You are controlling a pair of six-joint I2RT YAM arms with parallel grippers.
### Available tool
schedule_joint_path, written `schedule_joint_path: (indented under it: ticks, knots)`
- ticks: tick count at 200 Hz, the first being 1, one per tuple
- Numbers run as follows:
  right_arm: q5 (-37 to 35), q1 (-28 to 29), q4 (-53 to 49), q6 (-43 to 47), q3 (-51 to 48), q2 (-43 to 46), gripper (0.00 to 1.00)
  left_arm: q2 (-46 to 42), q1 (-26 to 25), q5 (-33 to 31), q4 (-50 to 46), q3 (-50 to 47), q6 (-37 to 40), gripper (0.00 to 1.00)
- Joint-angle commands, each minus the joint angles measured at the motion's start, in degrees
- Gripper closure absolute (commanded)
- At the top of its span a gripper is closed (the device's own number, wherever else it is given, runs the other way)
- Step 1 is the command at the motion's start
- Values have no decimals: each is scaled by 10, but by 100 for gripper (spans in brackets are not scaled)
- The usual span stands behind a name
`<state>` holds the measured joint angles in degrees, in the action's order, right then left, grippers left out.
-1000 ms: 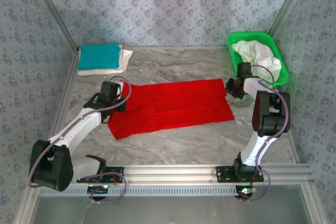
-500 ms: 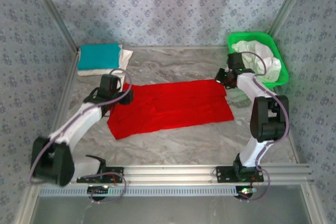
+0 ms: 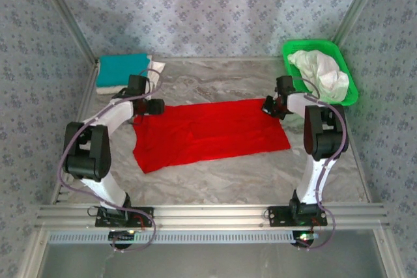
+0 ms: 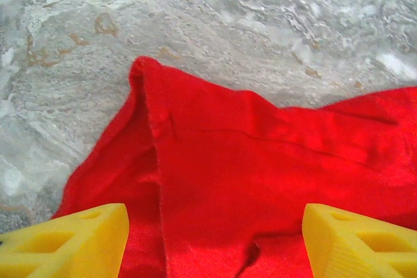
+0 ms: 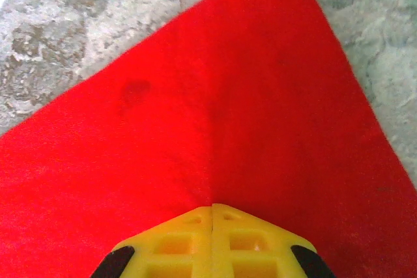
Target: Fold and stack the t-shirts
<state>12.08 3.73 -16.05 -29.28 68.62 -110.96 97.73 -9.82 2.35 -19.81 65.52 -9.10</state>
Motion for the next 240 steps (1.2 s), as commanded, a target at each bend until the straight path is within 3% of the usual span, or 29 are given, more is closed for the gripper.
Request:
schedule_joint_path:
  ticks: [1, 39, 73, 130, 149, 178, 191, 222, 240]
  knots:
    - [9, 2, 7, -16, -25, -7, 100, 30, -2, 39, -25, 32, -1, 29]
    - [9, 3, 1, -15, -13, -5, 100, 43, -5, 52, -24, 23, 3, 31]
    - [9, 3, 0, -15, -8, -5, 100, 40, -5, 29, -9, -1, -3, 43]
    - [8, 3, -7, -8, -8, 3, 100, 29, -1, -18, -20, 7, -28, 40]
    - [7, 1, -8, -9, -8, 7, 100, 40, 0, 6, -36, 23, -40, 39]
    - [8, 2, -7, -8, -8, 8, 100, 46, -1, -8, -37, 13, -60, 40]
    - [6, 1, -7, -9, -8, 8, 100, 42, -1, -3, -27, 3, -59, 48]
    - [5, 1, -8, -6, -8, 8, 100, 33, -7, 1, -19, 3, -57, 86]
    - [5, 1, -9, -7, -8, 10, 100, 35, -8, -3, -28, 10, -56, 94]
